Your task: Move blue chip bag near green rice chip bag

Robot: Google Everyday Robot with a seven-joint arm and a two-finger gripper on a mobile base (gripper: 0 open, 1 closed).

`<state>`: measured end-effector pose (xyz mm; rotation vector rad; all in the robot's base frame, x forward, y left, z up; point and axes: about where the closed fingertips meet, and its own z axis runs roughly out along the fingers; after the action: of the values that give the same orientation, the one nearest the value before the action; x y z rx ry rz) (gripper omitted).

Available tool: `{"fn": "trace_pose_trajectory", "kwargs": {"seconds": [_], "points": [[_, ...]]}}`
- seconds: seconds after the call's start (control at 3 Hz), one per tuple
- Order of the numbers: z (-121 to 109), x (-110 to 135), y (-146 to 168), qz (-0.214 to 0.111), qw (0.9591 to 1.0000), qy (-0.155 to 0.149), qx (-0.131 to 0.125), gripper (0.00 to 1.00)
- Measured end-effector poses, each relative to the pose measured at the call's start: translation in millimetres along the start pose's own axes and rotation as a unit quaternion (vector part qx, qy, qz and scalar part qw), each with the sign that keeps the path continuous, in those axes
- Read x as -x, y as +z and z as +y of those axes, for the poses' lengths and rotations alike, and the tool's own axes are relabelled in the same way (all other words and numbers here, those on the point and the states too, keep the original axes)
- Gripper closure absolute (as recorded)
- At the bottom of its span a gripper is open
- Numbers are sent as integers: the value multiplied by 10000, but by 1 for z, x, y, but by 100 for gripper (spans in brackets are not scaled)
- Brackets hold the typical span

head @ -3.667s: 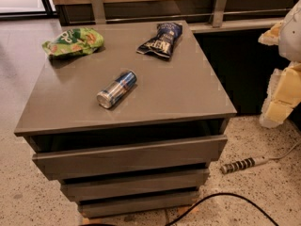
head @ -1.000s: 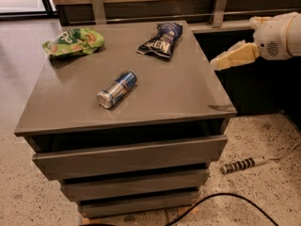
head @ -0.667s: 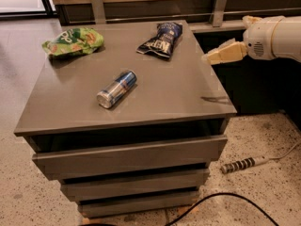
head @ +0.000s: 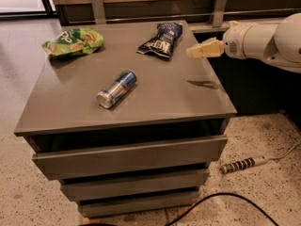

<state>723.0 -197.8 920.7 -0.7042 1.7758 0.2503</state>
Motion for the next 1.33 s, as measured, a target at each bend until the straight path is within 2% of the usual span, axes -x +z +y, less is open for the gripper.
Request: {"fn": "trace_pose_trajectory", "kwargs": {"seconds": [0.33,1.0,1.33], "points": [[-7,-8,47,-73,9998,186,4,0],[7,-16,113,-300,9990,191,261,0],[16,-14,149,-267,9988,253,314,0]]}}
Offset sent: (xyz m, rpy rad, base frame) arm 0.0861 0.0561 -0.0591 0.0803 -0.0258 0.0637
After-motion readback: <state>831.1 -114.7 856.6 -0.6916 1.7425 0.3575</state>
